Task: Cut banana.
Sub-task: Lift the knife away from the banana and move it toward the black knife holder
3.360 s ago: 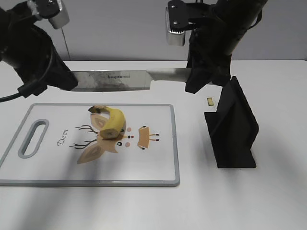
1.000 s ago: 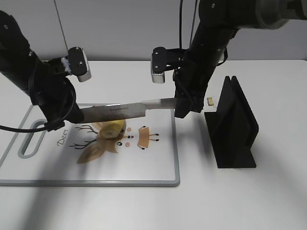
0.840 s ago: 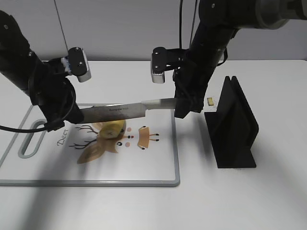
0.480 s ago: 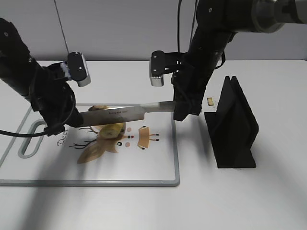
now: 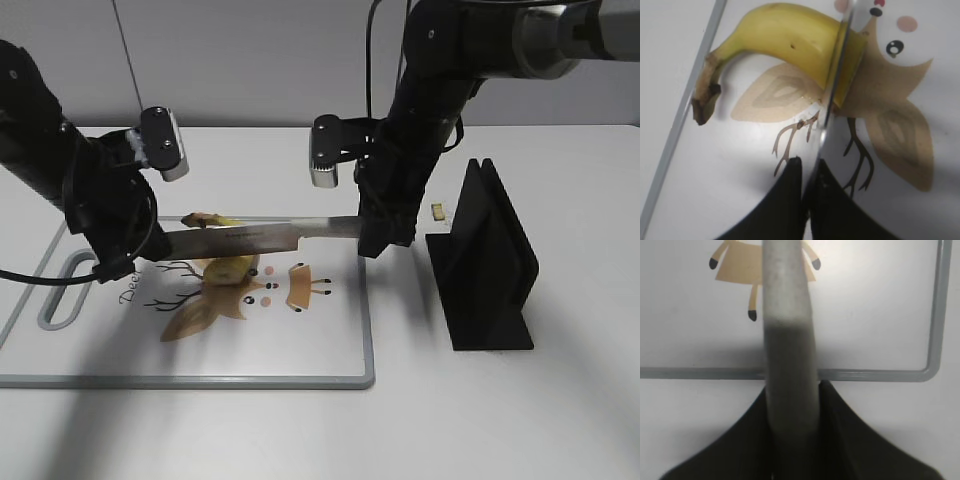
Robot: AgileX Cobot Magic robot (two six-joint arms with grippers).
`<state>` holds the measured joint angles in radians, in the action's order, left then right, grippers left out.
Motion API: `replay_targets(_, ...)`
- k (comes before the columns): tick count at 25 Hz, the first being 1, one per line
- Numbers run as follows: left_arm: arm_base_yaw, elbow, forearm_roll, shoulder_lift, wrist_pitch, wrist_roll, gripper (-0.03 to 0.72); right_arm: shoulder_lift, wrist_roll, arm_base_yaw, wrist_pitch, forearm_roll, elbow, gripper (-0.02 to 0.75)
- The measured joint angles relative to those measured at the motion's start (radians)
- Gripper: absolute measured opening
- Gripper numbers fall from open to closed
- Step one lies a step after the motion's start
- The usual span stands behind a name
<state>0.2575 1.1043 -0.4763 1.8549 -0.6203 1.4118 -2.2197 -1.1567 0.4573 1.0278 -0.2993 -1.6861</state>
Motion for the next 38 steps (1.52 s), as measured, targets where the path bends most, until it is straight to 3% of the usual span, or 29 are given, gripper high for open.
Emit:
replay_targets(26, 0.000, -0.001, -0.001, -0.034, -0.055, -0.002, 0.003, 0.049, 0.006, 0.001, 0.055, -0.004, 0.000, 0.190)
replay_targets(38, 0.000, -0.001, 0.026, -0.057, 0.018, -0.001, 0.003, 0.066, 0.006, 0.001, -0.013, 0.005, 0.000, 0.191)
